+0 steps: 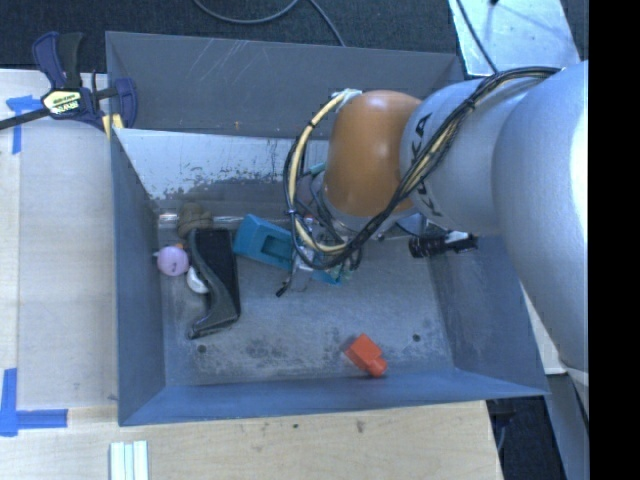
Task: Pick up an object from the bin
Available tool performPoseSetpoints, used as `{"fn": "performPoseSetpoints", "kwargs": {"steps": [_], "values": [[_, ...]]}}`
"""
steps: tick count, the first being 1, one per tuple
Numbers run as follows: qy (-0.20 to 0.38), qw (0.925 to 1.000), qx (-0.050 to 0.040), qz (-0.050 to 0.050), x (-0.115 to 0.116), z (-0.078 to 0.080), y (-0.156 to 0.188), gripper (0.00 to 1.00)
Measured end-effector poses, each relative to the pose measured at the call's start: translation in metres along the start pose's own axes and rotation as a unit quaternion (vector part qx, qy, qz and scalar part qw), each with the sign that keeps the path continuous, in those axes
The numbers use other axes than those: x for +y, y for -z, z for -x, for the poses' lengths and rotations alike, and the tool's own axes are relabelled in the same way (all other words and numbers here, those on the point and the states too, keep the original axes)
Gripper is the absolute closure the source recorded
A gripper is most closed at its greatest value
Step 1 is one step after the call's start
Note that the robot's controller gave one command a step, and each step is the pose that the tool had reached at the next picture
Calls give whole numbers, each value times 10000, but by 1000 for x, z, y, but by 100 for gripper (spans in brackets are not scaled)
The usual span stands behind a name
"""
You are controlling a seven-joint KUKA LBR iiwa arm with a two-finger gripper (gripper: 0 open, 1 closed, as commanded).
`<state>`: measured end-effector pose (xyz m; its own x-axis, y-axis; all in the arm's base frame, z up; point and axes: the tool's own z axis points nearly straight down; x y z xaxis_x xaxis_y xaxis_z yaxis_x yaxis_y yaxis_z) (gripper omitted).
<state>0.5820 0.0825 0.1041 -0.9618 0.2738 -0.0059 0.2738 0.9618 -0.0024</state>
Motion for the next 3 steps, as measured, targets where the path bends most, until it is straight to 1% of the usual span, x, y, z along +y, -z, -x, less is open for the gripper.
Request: {"fn": "performPoseSetpoints", "kwargs": {"steps": [2,3], "values": [[-3,10000,18,-9,-1,-1,20,100],[-5,10000,10,-6,-1,0,29,100]]}}
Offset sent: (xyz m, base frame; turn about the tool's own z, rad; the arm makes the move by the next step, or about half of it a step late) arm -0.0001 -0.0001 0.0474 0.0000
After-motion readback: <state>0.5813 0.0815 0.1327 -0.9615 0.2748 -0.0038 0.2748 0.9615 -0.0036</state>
